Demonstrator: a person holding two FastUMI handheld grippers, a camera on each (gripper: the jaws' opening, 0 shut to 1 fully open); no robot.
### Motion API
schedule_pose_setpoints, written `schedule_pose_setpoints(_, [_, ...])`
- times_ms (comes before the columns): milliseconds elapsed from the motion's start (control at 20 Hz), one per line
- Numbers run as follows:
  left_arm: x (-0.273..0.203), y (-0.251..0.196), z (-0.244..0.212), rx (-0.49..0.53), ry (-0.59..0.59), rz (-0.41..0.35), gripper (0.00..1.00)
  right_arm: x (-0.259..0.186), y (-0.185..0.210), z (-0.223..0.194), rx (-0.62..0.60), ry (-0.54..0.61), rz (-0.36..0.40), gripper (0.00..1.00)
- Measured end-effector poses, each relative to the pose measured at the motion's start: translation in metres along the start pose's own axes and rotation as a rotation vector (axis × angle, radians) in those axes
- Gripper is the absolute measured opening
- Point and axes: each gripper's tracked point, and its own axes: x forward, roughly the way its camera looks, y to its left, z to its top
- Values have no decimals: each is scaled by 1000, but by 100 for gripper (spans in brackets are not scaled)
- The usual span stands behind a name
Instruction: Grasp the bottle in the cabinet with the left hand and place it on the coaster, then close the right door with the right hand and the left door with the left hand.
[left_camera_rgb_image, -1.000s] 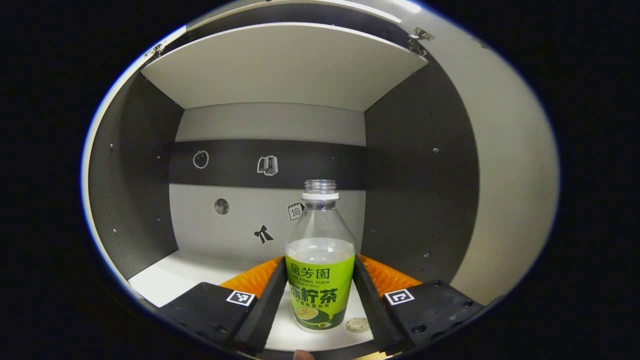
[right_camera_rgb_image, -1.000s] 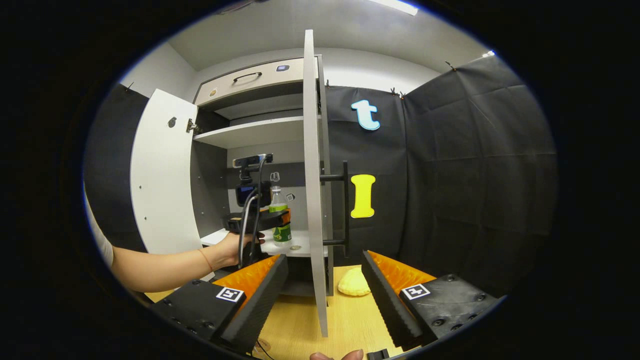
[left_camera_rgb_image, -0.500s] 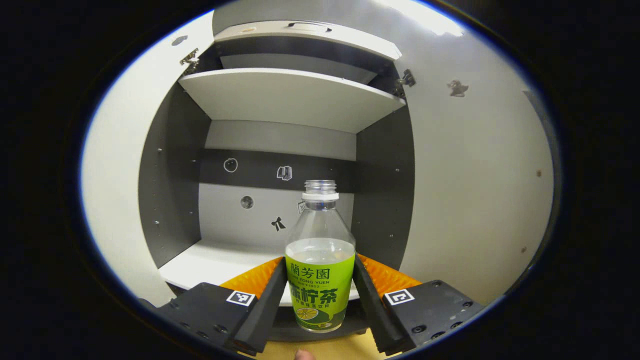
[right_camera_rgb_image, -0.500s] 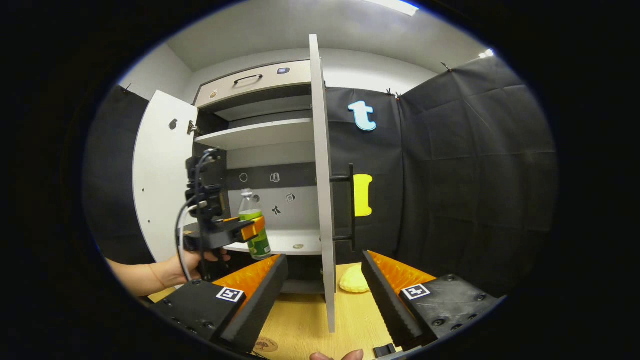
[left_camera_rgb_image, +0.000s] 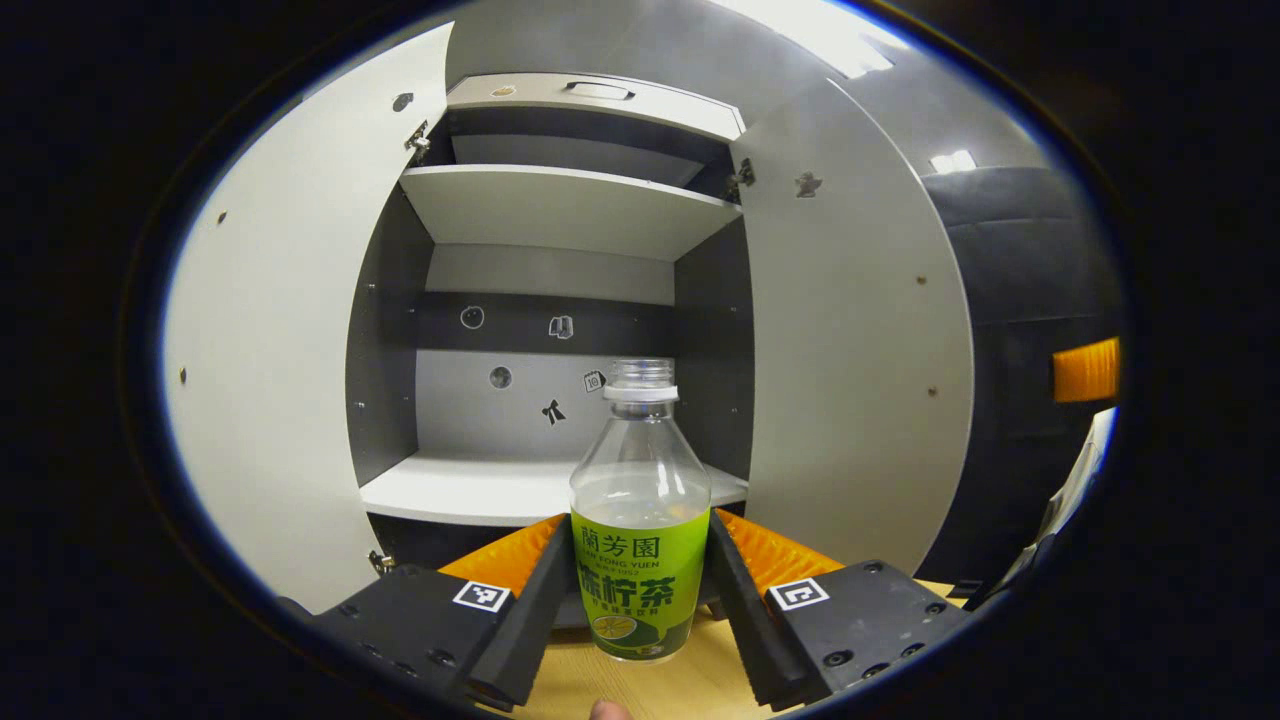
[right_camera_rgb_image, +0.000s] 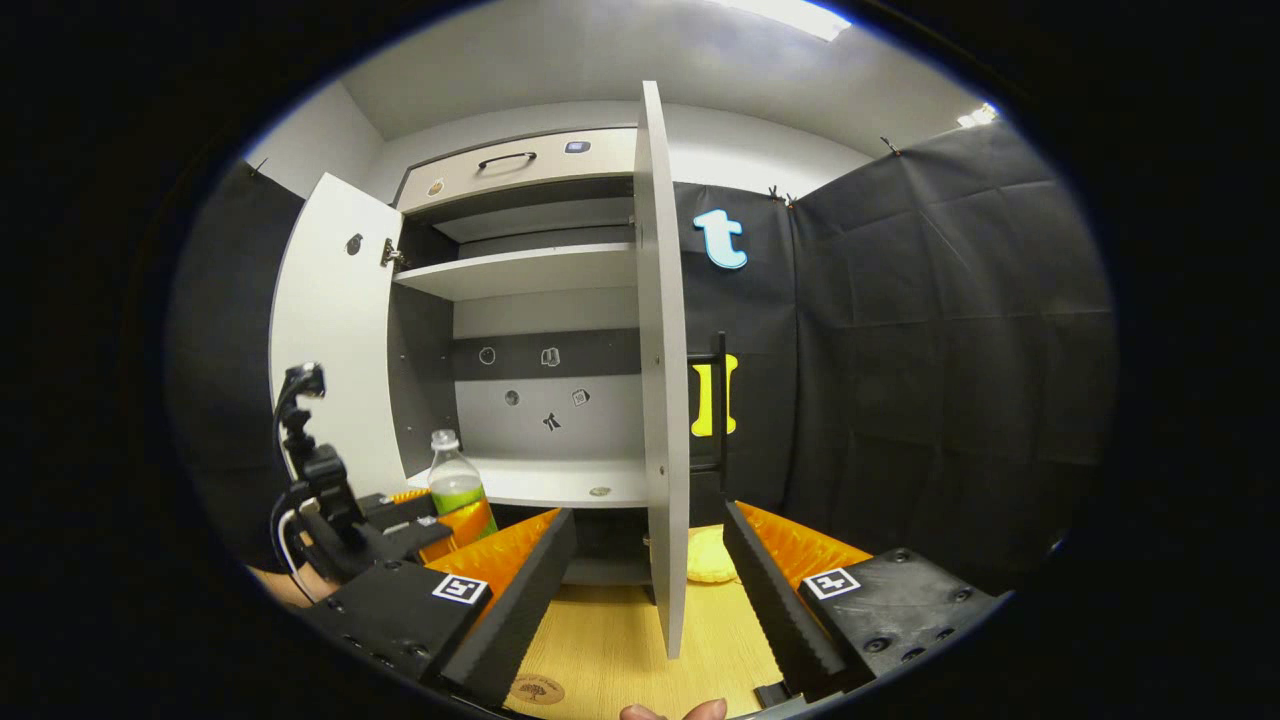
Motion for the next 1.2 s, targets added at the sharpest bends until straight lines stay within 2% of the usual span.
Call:
schedule_pose_setpoints(350, [-59, -34, -71, -31, 36, -93, 79, -15, 14, 7, -19, -16, -20, 98])
schedule_pose_setpoints(600, [-81, -42, -118, -18, 54, -119, 79, -26, 21, 12, -40, -27, -32, 98])
schedule_pose_setpoints(750, [-94, -47, -149, -44, 81, -134, 79, -28, 22, 10, -46, -15, -37, 98])
schedule_pose_setpoints(1200, [-99, -70, -219, -52, 108, -209, 79, -28, 25, 7, -59, 41, -38, 98])
